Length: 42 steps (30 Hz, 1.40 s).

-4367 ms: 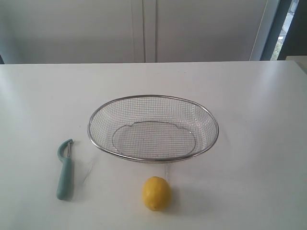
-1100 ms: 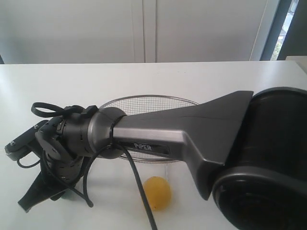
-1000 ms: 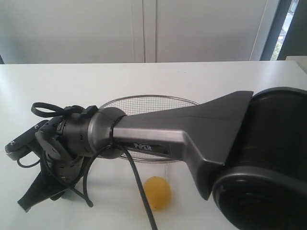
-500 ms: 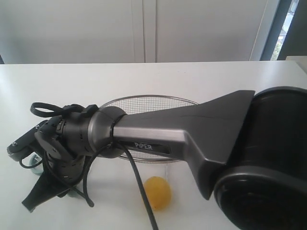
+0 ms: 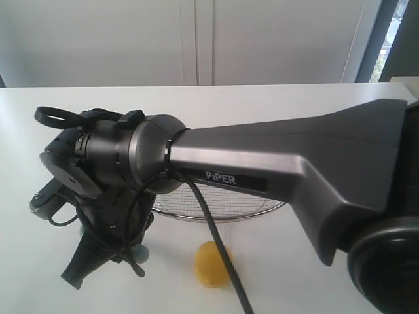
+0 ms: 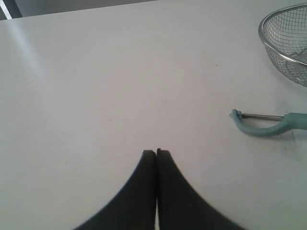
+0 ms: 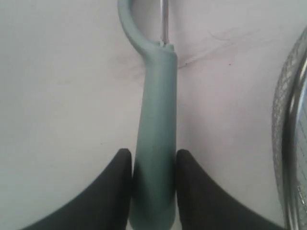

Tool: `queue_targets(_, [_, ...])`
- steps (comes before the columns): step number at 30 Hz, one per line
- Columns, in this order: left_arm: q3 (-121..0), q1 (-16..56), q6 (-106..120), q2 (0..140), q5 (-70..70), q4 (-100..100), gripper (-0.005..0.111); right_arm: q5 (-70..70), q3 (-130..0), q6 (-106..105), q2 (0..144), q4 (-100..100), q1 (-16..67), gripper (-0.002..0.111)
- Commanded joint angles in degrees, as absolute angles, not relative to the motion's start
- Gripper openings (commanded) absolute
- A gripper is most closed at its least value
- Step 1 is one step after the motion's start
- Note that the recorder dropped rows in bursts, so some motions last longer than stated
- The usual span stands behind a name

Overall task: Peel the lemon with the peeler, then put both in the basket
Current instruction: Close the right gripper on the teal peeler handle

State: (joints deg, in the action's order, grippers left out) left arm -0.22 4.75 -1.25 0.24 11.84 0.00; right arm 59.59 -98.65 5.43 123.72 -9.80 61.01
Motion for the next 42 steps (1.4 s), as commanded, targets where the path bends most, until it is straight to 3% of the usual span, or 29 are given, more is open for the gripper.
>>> queue_targets(1, [0.0,4.7,-1.3,0.0,12.0,0.3,0.000,60.1,-98.6,4.7,125.5,-8.0,61.0,0.000])
queue_targets(13, [0.0,4.7,-1.3,0.0,12.0,0.3,0.000,57.7,-98.6,2.8,126.8,-7.6,61.0,0.001])
queue_targets(21, [0.0,4.7,-1.3,0.0,12.0,0.3,0.000,57.5,-98.6,2.8,126.8,-7.6,61.0,0.017])
queue_targets(42, [0.0,4.7,-1.3,0.0,12.0,0.3,0.000,56.0,-98.6,2.8,128.6,-7.6,61.0,0.018])
